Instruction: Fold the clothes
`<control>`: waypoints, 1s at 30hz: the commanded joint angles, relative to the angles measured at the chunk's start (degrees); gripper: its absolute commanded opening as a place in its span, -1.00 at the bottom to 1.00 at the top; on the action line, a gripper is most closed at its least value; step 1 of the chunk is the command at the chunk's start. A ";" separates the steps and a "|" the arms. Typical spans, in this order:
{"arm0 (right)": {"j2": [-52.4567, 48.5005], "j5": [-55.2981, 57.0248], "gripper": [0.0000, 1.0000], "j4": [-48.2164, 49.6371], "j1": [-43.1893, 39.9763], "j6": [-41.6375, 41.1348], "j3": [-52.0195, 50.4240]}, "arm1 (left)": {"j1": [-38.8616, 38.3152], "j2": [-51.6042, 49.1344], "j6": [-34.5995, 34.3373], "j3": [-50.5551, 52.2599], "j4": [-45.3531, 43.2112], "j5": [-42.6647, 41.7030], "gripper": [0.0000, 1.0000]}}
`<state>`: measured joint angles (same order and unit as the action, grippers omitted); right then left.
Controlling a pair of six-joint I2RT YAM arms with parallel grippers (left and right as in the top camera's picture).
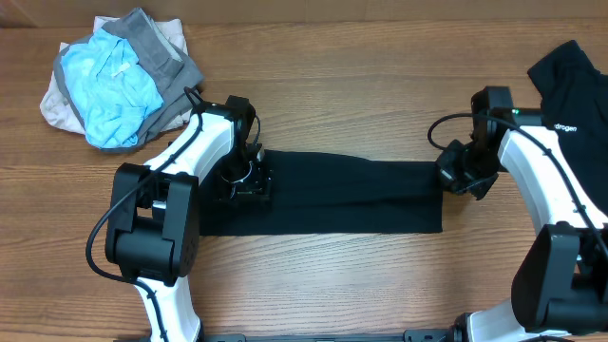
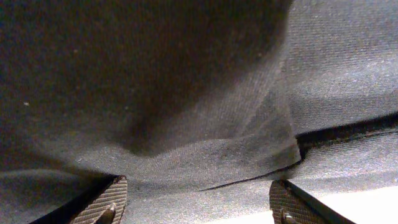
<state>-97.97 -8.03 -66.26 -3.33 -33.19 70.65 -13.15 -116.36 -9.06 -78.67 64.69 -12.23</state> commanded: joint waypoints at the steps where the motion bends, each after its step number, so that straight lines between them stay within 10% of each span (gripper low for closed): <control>1: 1.11 3.48 -0.77 0.70 -0.17 0.11 -1.18 | 0.37 -0.20 -0.09 0.39 0.31 0.81 0.50; 16: 1.11 6.56 -0.50 -3.61 -0.83 -2.73 3.28 | 1.53 0.81 0.22 -17.55 16.13 0.68 0.27; 22: 0.70 -7.50 0.13 1.44 0.48 10.67 4.26 | 0.83 0.74 0.26 -17.59 12.63 -5.07 0.21; 30: -1.01 -9.68 -0.81 8.57 5.62 13.66 -0.24 | -2.19 0.31 -1.60 -6.64 4.00 -6.25 -0.52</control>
<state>-98.02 -15.70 -58.87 0.89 -21.50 72.40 -13.98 -116.36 -9.34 -89.78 70.41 -16.58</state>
